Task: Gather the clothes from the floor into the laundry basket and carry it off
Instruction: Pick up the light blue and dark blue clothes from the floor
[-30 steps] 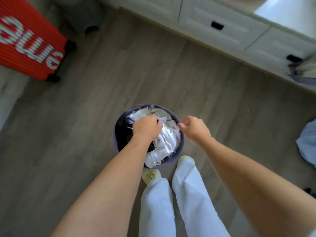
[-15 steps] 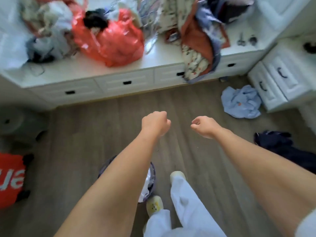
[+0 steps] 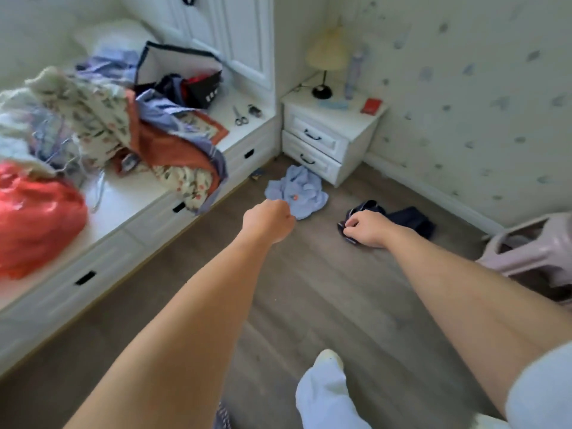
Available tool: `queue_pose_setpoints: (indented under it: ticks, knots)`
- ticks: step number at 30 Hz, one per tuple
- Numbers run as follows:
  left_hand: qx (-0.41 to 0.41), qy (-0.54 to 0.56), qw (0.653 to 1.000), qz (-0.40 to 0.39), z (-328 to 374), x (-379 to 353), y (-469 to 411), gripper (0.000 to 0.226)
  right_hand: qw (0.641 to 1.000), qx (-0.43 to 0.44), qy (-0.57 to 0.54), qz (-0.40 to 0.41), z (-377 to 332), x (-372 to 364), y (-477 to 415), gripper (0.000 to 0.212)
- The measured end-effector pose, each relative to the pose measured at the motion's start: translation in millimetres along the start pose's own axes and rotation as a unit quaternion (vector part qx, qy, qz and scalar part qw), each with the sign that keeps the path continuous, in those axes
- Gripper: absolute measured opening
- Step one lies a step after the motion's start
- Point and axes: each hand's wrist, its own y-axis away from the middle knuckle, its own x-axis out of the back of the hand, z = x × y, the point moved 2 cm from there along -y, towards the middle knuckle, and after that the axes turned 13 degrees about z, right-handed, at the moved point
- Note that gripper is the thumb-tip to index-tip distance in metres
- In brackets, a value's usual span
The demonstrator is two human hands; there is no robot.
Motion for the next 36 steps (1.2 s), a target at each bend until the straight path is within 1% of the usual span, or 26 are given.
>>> queue_pose_setpoints:
  ticks: [2, 6, 8, 10, 11, 13, 15, 17, 20, 22, 25, 29, 33, 34, 36]
  knots:
    - [-0.014, -0.002, 1.0, -0.014, 30, -2, -24, 0.029, 1.0, -0.014, -0.002, 0.005, 27, 22, -14, 0.025]
    - [-0.027, -0.006, 0.999, -0.029, 82, -5, -71, 0.029, 0.998, -0.06, -0.025, 0.019, 80, 61, -45, 0.03]
    - [-0.053, -0.023, 0.998, -0.028, 105, -9, -93, 0.031, 0.994, -0.088, -0.049, 0.04, 105, 74, -64, 0.035]
    - [-0.074, -0.044, 0.996, -0.031, 116, -12, -107, 0.032, 0.991, -0.104, -0.067, 0.053, 117, 80, -74, 0.04]
    - [-0.073, -0.05, 0.995, -0.045, 122, -16, -117, 0.032, 0.99, -0.109, -0.071, 0.052, 124, 81, -81, 0.041]
    - [-0.08, -0.056, 0.993, -0.059, 132, -26, -142, 0.031, 0.989, -0.117, -0.075, 0.05, 136, 84, -98, 0.041]
    - [-0.099, -0.058, 0.992, -0.057, 143, -38, -176, 0.032, 0.986, -0.131, -0.087, 0.057, 150, 85, -125, 0.04]
    - [-0.107, -0.058, 0.991, -0.057, 146, -48, -200, 0.03, 0.983, -0.142, -0.097, 0.062, 156, 85, -147, 0.038]
    - [-0.109, -0.074, 0.988, -0.084, 149, -70, -255, 0.025, 0.974, -0.172, -0.131, 0.063, 162, 89, -194, 0.039]
    - [-0.093, -0.065, 0.988, -0.1, 148, -83, -297, 0.024, 0.961, -0.203, -0.176, 0.063, 162, 89, -226, 0.04]
    - [-0.104, -0.068, 0.983, -0.138, 151, -98, -356, 0.024, 0.938, -0.247, -0.227, 0.089, 168, 83, -272, 0.04]
    - [-0.118, -0.083, 0.973, -0.179, 162, -118, -431, 0.023, 0.914, -0.306, -0.242, 0.111, 181, 74, -325, 0.035]
    - [-0.136, -0.092, 0.967, -0.193, 174, -151, -482, 0.024, 0.912, -0.316, -0.242, 0.101, 202, 66, -368, 0.013]
    - [-0.137, -0.09, 0.967, -0.197, 177, -165, -494, 0.023, 0.914, -0.313, -0.239, 0.093, 211, 59, -382, 0.013]
    - [-0.139, -0.073, 0.969, -0.191, 181, -202, -521, 0.023, 0.917, -0.312, -0.233, 0.086, 237, 42, -414, 0.022]
